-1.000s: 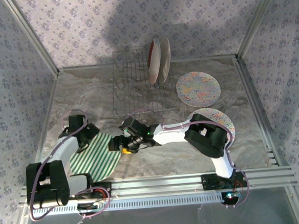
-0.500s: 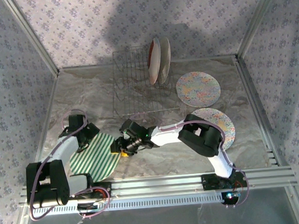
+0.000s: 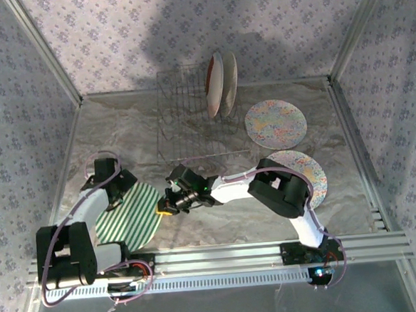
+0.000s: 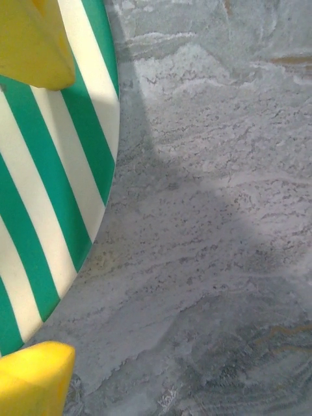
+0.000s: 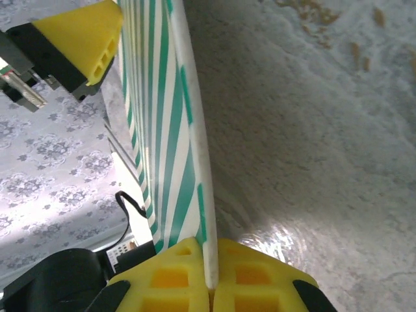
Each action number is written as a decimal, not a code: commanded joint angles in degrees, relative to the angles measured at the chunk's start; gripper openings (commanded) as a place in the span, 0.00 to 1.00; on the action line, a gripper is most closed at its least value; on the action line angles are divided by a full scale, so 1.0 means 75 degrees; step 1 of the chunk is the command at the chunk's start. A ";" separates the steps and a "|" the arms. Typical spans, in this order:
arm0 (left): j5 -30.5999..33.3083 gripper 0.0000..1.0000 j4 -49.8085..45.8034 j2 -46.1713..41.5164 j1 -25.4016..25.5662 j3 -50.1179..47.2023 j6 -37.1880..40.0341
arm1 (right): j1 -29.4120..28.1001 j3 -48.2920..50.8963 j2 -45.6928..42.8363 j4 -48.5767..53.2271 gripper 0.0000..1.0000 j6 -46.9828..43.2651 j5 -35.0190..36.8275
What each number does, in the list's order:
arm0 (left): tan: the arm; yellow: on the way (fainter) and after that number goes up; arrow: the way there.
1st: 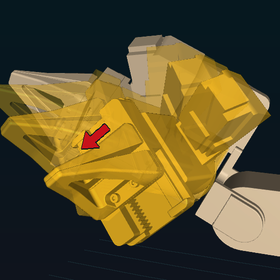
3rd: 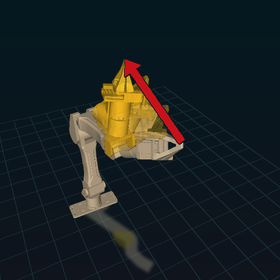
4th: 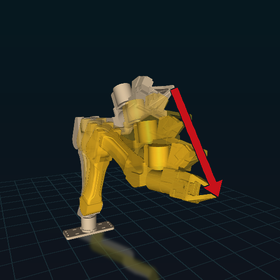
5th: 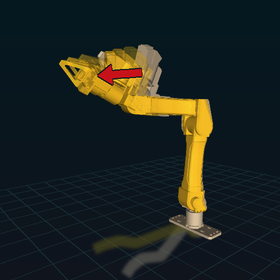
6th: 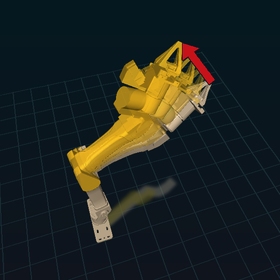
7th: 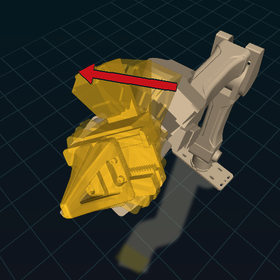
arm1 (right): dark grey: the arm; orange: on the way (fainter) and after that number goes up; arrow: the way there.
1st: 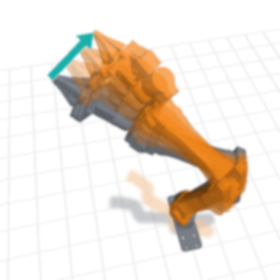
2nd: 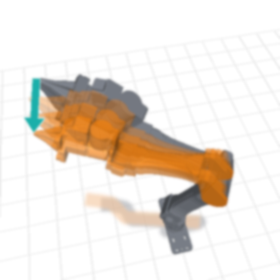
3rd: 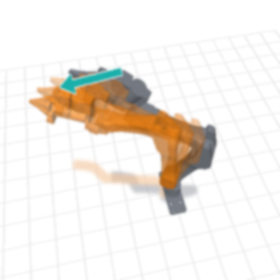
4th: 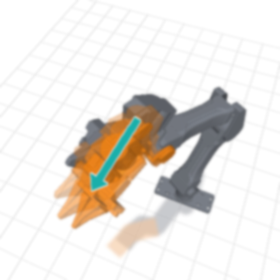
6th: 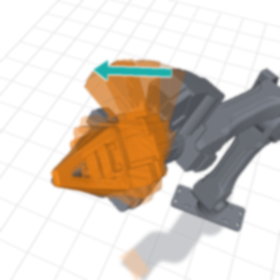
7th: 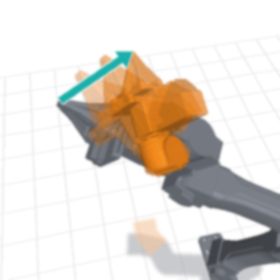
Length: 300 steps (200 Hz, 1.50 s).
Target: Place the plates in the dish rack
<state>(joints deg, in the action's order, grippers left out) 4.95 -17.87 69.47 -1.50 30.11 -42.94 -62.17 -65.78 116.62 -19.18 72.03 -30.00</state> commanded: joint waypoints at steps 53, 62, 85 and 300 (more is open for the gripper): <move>-0.1029 0.99 -0.2253 -0.1008 0.0042 0.1866 0.0247 | -0.0113 0.0120 -0.0909 0.0666 0.00 -0.0744 0.0582; -0.1047 0.99 -0.2538 -0.1144 0.0041 0.2257 0.0333 | -0.0113 0.0072 -0.1038 0.0815 0.00 -0.0887 0.0644; -0.1069 0.99 -0.3162 -0.1483 0.0039 0.3146 0.0548 | -0.0069 -0.0096 -0.1424 0.1214 0.00 -0.1242 0.0758; 0.0258 0.99 -0.3759 -0.0698 0.1628 0.5789 0.1918 | 0.3130 -0.4804 -0.3995 0.7725 0.00 -0.5370 0.4796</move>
<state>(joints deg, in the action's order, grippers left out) 2.07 -47.37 61.82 6.61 69.56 -32.67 -40.27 -95.53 83.48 35.31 36.45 -4.32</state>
